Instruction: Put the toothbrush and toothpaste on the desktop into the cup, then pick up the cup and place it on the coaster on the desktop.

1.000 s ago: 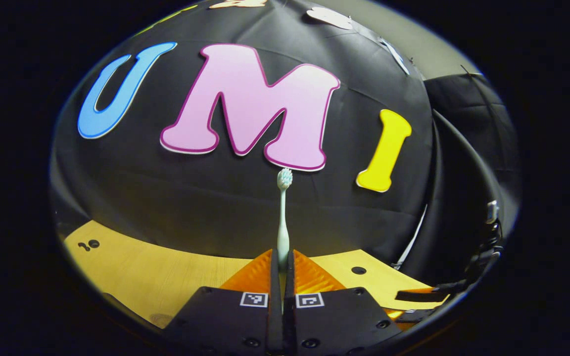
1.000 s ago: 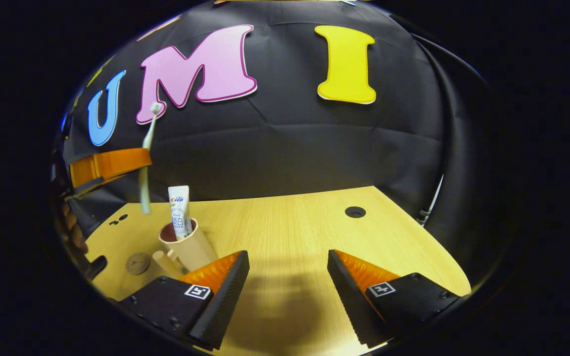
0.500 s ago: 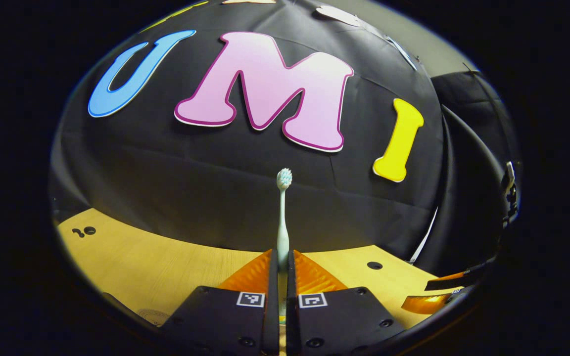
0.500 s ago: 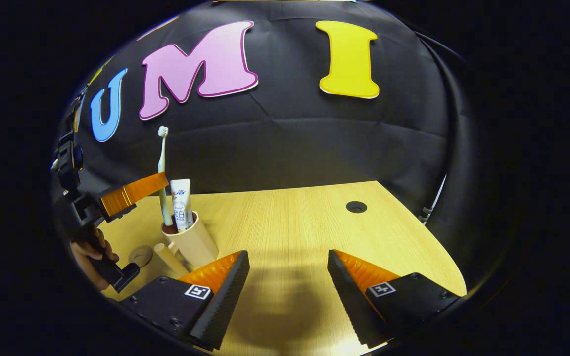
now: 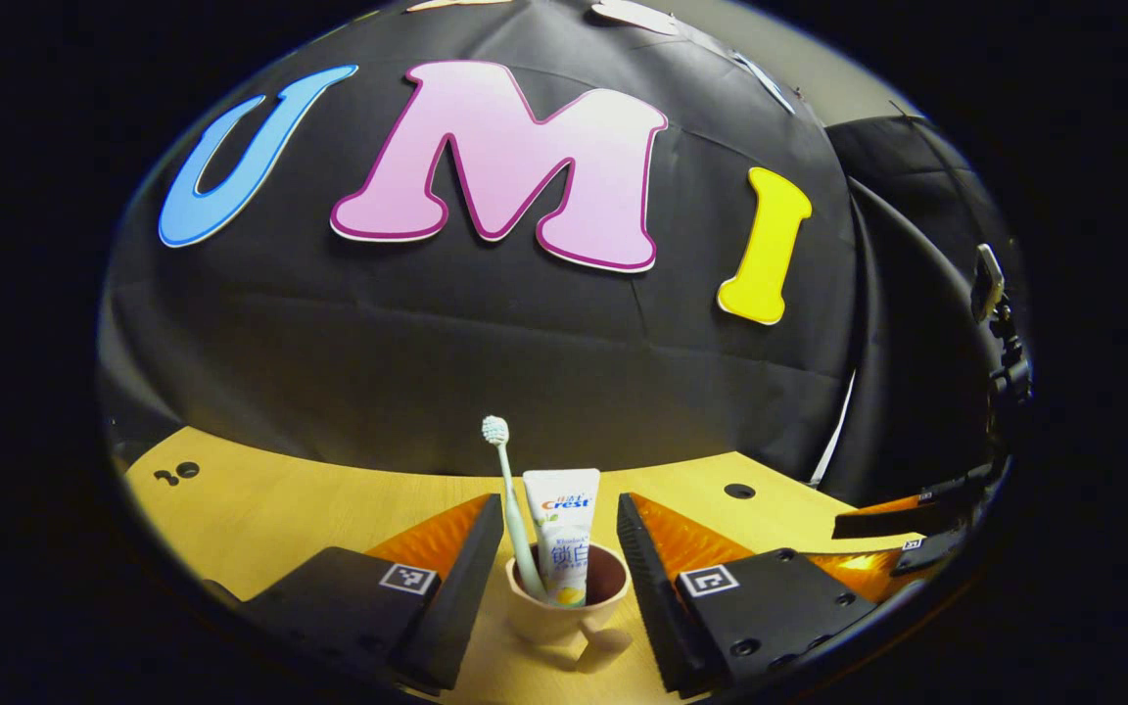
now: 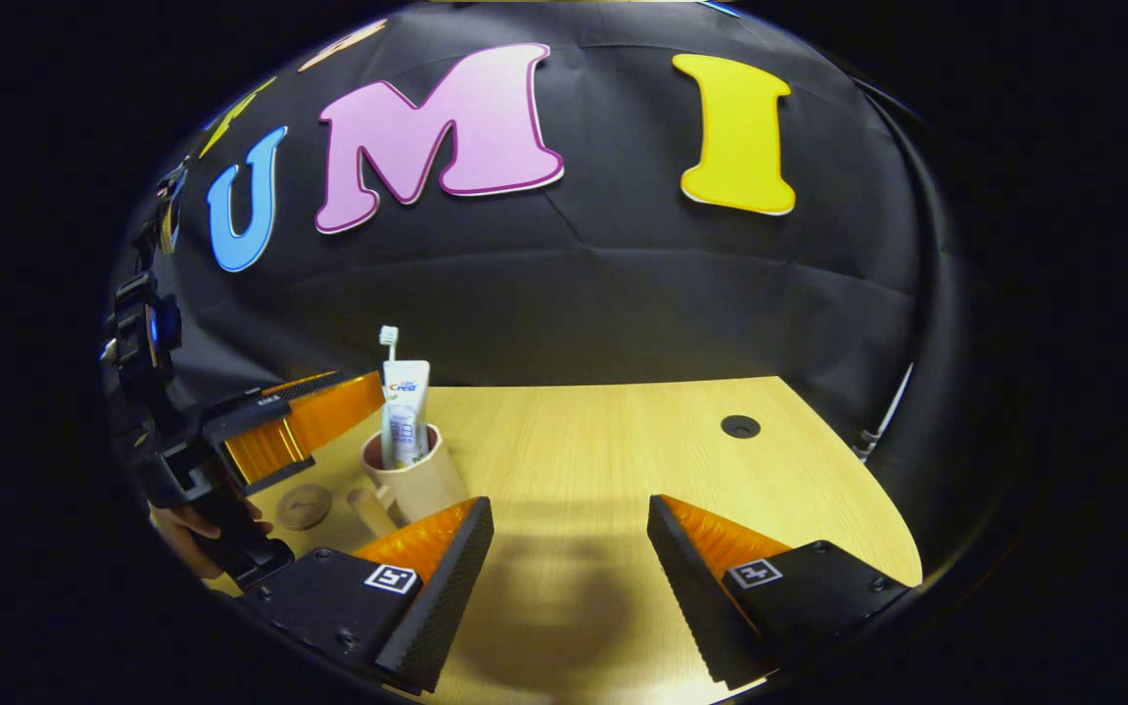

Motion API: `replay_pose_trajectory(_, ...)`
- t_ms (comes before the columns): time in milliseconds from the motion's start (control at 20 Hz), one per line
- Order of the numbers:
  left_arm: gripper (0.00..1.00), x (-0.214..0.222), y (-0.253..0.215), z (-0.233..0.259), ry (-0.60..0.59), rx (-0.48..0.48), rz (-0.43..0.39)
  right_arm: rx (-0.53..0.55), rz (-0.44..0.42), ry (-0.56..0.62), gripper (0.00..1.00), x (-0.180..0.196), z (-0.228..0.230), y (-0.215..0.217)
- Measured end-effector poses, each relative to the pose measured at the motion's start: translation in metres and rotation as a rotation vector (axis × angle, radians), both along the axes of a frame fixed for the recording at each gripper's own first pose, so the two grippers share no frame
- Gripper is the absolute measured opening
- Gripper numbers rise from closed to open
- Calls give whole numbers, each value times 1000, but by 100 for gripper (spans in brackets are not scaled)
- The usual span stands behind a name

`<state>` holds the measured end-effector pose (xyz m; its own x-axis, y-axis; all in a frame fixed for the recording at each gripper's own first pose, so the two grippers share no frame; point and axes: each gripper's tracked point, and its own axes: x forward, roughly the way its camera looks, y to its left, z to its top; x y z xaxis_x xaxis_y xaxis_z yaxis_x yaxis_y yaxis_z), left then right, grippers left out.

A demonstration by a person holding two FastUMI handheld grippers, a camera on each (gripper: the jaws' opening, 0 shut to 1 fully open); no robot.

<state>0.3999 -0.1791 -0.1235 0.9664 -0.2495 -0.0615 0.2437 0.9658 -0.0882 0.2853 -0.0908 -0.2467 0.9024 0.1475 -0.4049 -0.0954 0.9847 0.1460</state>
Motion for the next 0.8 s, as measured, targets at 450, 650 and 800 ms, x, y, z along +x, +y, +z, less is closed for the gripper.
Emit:
replay_pose_trajectory(450, 98, -122, 57, -17, 119, 38, 81, 43, 127, 101, 98, 34, 32, 55)
replay_pose_trajectory(650, 98, -165, 91, -31, 192, 4, 139, 15, 173, 179, 98, 33, 25, 76)
replay_pose_trajectory(800, 98, -198, 133, -49, 251, -15, 238, -20, 230, 243, 98, 27, 16, 98)
